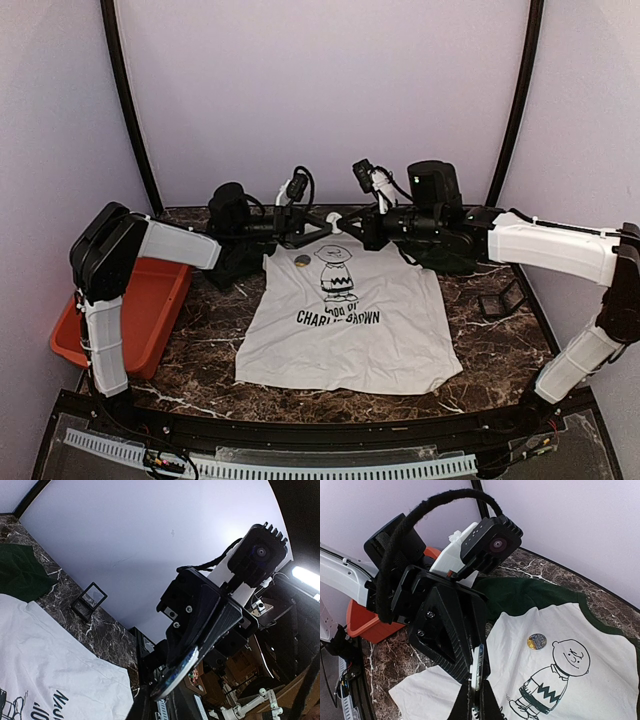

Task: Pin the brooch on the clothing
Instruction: Open the brooch at the center of the board.

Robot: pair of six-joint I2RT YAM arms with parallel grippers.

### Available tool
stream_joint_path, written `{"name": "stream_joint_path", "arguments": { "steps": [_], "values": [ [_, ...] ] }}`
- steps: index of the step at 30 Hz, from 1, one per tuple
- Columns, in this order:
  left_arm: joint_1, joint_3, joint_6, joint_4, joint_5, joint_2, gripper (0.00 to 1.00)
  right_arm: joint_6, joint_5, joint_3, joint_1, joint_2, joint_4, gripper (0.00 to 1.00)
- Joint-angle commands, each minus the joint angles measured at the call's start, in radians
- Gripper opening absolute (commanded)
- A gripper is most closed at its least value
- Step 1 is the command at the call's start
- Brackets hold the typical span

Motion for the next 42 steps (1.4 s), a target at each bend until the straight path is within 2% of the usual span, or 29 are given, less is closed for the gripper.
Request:
{"name": "stream_joint_path", "arguments": {
  "steps": [1,5,8,10,18,24,26,30,42],
  "values": [
    [-0.027,0.031,-0.050,0.047,0.025,0.003,0.06,-0.021,-0.020,0.033,0.024,0.031,0.045,0.00],
    [-0.035,0.044,-0.067,0.077,0.036,0.009,0.12,-0.019,-0.016,0.033,0.028,0.047,0.042,0.00],
    [-0.036,0.042,-0.124,0.149,0.043,0.011,0.25,-0.020,0.014,0.033,0.028,0.050,0.037,0.00],
    [-0.036,0.038,-0.168,0.212,0.051,0.012,0.30,-0.024,0.027,0.030,0.028,0.045,0.035,0.00],
    [-0.009,-0.002,-0.302,0.422,0.022,0.011,0.31,-0.024,0.052,0.004,0.025,0.018,0.039,0.00],
    [0.003,-0.014,-0.363,0.511,0.005,0.012,0.31,0.004,0.028,-0.023,0.010,0.002,0.066,0.00],
    [0.003,-0.012,-0.370,0.524,-0.003,0.013,0.33,0.025,0.006,-0.030,-0.002,0.001,0.080,0.00],
    [0.003,-0.010,-0.376,0.537,-0.007,0.012,0.44,0.038,-0.023,-0.042,-0.011,-0.016,0.099,0.00],
    [0.027,-0.039,-0.346,0.495,-0.029,0.018,0.40,0.044,-0.040,-0.052,-0.011,-0.048,0.104,0.00]
  ]
}}
